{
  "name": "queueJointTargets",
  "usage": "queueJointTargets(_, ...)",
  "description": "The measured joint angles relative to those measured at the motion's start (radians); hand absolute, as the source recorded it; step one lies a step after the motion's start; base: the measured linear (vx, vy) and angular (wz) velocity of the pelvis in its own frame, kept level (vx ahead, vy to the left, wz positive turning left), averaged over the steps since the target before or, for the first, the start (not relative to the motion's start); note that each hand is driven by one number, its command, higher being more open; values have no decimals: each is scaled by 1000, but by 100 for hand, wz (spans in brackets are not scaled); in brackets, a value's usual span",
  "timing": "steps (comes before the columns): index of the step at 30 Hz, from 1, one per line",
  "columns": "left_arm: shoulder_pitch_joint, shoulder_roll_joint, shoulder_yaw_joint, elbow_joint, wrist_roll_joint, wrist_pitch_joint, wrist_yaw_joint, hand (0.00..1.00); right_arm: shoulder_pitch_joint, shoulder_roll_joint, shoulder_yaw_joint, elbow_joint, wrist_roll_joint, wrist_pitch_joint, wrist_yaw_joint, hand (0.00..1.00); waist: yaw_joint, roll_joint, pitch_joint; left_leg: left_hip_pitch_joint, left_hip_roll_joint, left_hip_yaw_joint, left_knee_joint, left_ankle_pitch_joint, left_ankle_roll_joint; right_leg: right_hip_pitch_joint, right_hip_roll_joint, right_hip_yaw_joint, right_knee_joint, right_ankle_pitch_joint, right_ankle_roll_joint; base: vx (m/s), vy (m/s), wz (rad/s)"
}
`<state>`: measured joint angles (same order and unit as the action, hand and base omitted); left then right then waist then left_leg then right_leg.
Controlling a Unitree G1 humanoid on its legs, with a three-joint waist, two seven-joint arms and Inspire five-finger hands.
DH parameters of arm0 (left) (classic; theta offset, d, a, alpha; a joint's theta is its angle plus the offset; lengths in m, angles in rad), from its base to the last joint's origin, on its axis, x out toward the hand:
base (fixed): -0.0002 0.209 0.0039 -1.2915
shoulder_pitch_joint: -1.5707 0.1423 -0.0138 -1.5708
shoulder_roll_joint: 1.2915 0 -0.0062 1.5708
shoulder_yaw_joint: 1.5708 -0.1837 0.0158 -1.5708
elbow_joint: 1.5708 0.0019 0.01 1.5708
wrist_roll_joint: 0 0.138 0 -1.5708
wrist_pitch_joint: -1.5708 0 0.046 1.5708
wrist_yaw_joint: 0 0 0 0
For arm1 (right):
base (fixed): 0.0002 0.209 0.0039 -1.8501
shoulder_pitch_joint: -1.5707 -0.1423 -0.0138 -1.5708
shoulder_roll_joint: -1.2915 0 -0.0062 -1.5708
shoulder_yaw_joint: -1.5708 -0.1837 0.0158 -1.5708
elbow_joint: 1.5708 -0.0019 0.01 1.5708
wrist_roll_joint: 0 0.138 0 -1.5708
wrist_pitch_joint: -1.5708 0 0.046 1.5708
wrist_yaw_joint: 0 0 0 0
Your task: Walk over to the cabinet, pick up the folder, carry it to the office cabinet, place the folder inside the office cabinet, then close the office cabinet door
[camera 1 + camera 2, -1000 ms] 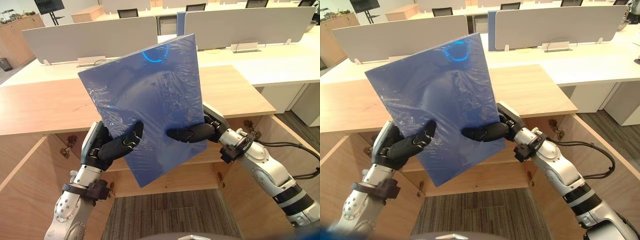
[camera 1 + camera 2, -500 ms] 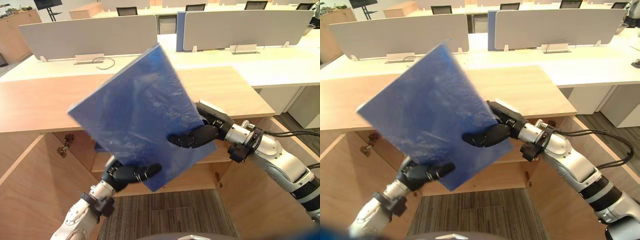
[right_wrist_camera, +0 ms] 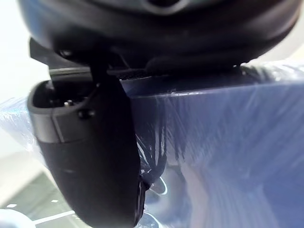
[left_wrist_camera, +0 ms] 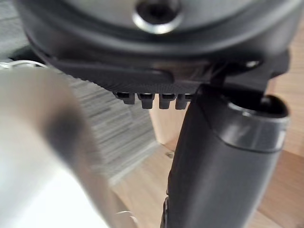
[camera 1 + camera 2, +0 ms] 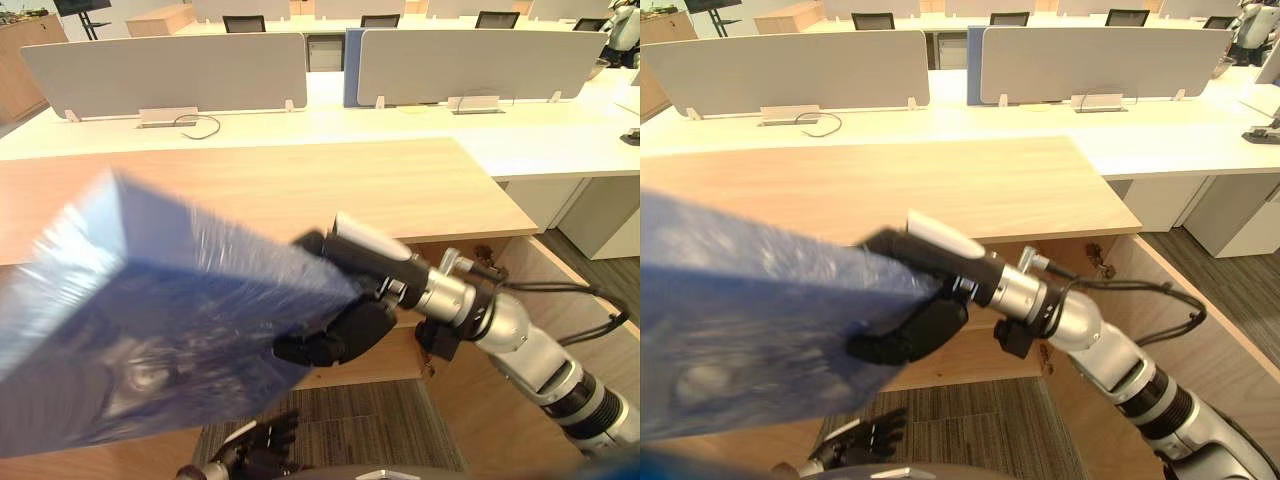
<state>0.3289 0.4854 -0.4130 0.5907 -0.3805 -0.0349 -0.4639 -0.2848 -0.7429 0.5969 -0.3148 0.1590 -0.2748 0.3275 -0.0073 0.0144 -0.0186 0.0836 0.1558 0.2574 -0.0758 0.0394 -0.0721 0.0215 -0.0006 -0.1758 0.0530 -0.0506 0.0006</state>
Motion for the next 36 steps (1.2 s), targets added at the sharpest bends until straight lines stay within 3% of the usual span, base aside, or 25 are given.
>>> queueJointTargets(5,-46,-134,150,210,177,-46,26,100,73,-82,115,240,-309,40,27,0,17,1,10,0,-3,-3,-4,0,0,0,-2,-3,0,0,0,0,0,0)
queueJointTargets(7,-75,-209,274,299,304,-57,87,100,88,-92,135,355,-447,44,47,0,14,14,20,0,-3,-4,-5,1,0,0,-1,-5,2,0,0,0,0,0)
queueJointTargets(10,-83,-261,378,344,406,-66,191,100,88,-85,135,468,-533,47,55,0,6,21,28,1,0,-6,-5,1,0,1,4,-8,4,-4,-1,0,0,0)
queueJointTargets(14,-83,-277,424,353,468,-66,271,100,89,-38,130,578,-564,59,55,0,3,20,30,3,2,-18,-2,1,0,1,3,-18,24,-21,-3,3,-14,8)
queueJointTargets(17,-82,-295,449,358,480,-66,302,100,125,68,47,674,-544,82,54,0,4,23,34,4,2,-26,0,1,0,0,-1,-27,38,-32,-4,-18,-18,9)
queueJointTargets(20,-82,-321,475,357,491,-65,315,100,149,219,-116,812,-434,150,18,0,2,39,46,1,-3,-37,1,1,0,-1,-8,-38,45,-36,-2,-27,-2,11)
queueJointTargets(22,-82,-334,477,356,493,-63,325,100,146,296,-222,919,-252,203,-25,0,3,46,48,1,-8,-50,0,1,0,-2,-15,-48,53,-43,3,-15,10,16)
queueJointTargets(24,-81,-338,477,356,491,-60,335,100,103,395,-301,1077,20,265,-110,0,9,48,47,0,-9,-55,-4,1,-1,-3,-17,-54,58,-48,3,15,5,8)
queueJointTargets(27,-86,-340,477,352,490,-49,352,100,47,468,-305,1186,367,310,-182,0,14,49,53,-1,-9,-55,-7,2,-1,-3,-16,-59,58,-48,3,24,-4,1)
queueJointTargets(32,-98,-373,480,347,490,-18,422,100,-8,593,-425,1258,804,308,-269,0,28,54,65,-8,-13,-66,-9,5,2,-2,-17,-70,57,-47,4,23,-7,8)
queueJointTargets(36,-98,-394,514,334,487,-10,460,100,-65,624,-478,1273,904,269,-305,0,41,59,82,-25,-22,-96,-10,17,4,-3,-31,-96,54,-43,9,-28,23,22)
